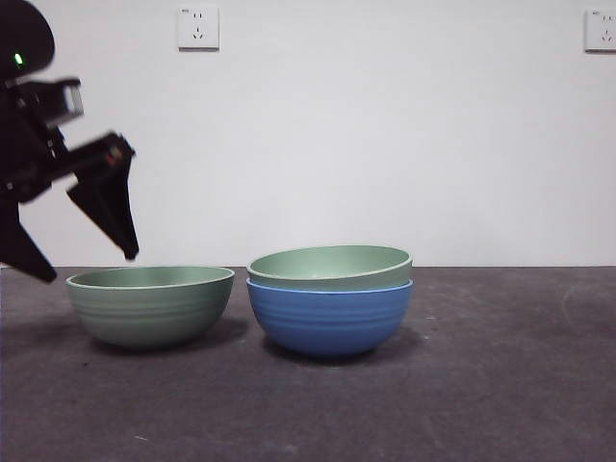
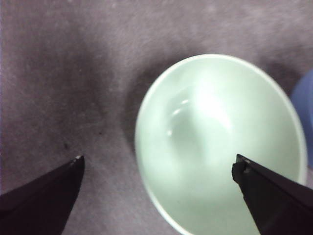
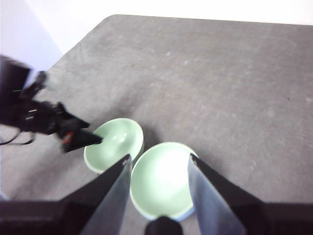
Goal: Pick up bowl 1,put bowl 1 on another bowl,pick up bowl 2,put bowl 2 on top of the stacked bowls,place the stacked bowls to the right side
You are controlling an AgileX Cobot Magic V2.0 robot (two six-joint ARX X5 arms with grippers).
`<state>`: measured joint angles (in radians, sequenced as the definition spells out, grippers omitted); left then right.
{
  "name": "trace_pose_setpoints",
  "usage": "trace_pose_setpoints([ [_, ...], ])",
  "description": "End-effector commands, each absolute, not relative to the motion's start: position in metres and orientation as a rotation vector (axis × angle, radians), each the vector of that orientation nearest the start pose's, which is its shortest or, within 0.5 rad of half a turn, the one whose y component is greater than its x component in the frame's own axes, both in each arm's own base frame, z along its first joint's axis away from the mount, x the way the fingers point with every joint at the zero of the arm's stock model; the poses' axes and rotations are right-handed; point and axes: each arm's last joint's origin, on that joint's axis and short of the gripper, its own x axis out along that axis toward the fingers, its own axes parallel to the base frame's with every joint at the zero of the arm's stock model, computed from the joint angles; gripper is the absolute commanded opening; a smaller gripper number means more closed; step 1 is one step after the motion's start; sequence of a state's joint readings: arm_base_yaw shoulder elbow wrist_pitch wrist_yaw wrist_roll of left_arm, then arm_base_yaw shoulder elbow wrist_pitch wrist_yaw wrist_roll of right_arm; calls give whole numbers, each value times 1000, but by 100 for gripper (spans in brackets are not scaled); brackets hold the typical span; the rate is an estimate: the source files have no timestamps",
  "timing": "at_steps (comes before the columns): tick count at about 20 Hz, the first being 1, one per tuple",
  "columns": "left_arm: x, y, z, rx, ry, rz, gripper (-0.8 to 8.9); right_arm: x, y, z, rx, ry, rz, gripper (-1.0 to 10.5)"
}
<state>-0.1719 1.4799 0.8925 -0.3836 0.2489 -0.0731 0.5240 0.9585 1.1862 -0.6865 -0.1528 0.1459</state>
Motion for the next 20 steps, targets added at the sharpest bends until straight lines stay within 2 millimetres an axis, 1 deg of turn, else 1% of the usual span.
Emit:
trace_pose_setpoints([
  [1,287,-58,189,-99,1026,-312,525,145,89,391,38,522,625,194],
  [4,290,-59,181,-111,1051,-295,388,138,85,390,33,545,621,193],
  [5,290,-59,182,-113,1049,-296,280,137,84,389,31,555,620,190],
  [7,291,-59,182,-115,1045,-300,108,137,84,388,27,572,618,190],
  [9,291,-59,182,-116,1045,-302,15,136,84,387,26,581,616,190],
  [10,291,-59,182,-117,1045,-303,-9,136,84,387,25,584,616,190],
  [16,292,-59,185,-122,1041,-305,-8,136,84,386,24,587,616,190],
  [18,295,-61,193,-136,1040,-331,-8,136,84,386,23,594,615,190],
  [20,298,-66,207,-141,1044,-362,-8,135,83,385,21,604,614,190],
])
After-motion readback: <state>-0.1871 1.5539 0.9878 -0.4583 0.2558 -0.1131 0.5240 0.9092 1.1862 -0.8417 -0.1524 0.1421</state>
